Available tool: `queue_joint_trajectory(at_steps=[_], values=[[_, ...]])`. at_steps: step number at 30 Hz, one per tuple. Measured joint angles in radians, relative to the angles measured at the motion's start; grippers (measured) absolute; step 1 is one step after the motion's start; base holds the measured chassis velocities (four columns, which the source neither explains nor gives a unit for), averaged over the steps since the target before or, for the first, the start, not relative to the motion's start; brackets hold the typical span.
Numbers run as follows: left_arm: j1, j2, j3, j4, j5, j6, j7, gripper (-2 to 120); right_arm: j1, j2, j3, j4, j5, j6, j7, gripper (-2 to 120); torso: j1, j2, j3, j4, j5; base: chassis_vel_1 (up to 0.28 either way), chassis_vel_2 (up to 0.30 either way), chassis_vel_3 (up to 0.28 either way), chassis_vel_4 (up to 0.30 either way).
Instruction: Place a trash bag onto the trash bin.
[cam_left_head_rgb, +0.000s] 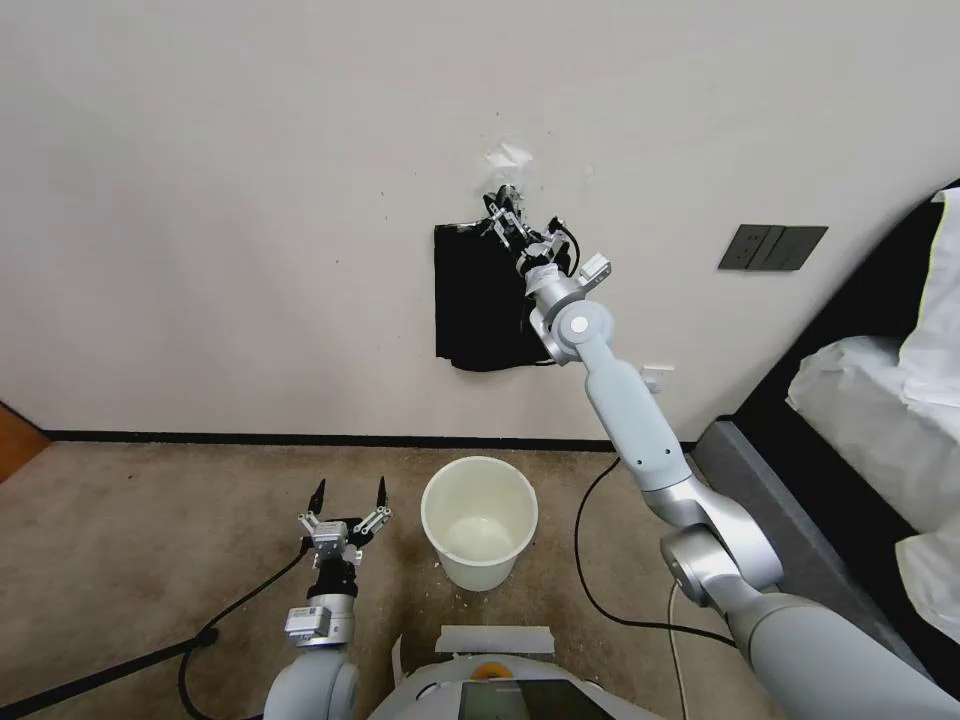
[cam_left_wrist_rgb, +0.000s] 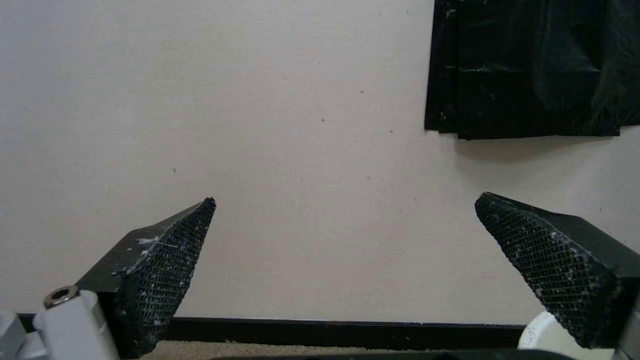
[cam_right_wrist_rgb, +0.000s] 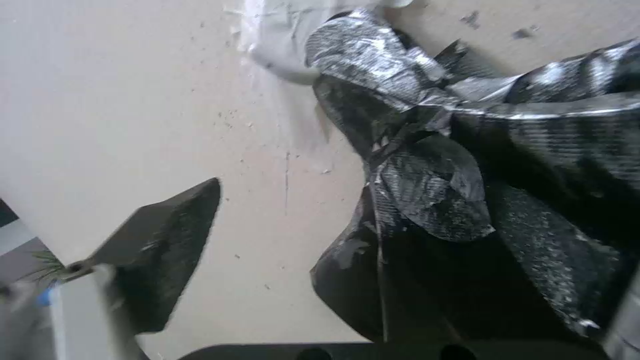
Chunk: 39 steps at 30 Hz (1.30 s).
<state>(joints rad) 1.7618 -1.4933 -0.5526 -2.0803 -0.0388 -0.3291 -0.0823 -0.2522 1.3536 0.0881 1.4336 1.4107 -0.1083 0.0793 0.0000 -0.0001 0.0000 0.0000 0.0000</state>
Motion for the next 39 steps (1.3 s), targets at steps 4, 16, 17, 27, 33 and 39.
queue_joint_trajectory(at_steps=[4,16,17,27,33,39], values=[[-0.001,0.002,0.000,0.000,-0.001,0.001,0.000,100,0.000,0.001,0.010,-0.004,0.011,0.000,-0.005,75,0.000,0.000,0.000,-0.0001,0.0000,0.000,0.000,0.000,0.000],[0.000,0.000,0.002,-0.002,-0.001,0.003,-0.001,100,0.004,0.009,0.014,-0.013,0.013,0.001,-0.016,32,0.000,0.000,0.000,0.0000,0.0000,0.000,0.000,0.000,0.000],[0.000,0.000,0.001,-0.002,-0.001,0.003,-0.001,100,0.002,0.009,0.015,-0.013,0.012,0.001,-0.017,27,0.000,0.000,0.000,0.0000,0.0001,0.000,0.000,0.000,0.000],[-0.001,-0.001,0.005,0.001,-0.001,0.003,-0.002,100,-0.014,0.012,0.025,-0.003,0.000,0.003,-0.022,0,0.000,0.000,0.000,0.0000,0.0000,0.000,0.000,0.000,0.000],[-0.001,0.002,0.005,0.004,-0.001,0.003,-0.003,100,-0.019,0.014,0.027,0.007,-0.009,0.007,-0.029,0,0.000,0.000,0.000,0.0000,0.0000,0.000,0.000,0.000,0.000],[-0.002,0.003,0.005,0.005,-0.001,0.003,-0.004,100,-0.058,-0.003,0.011,0.074,-0.037,0.022,-0.049,0,0.000,0.000,0.000,0.0002,0.0000,0.000,0.000,0.000,0.000]])
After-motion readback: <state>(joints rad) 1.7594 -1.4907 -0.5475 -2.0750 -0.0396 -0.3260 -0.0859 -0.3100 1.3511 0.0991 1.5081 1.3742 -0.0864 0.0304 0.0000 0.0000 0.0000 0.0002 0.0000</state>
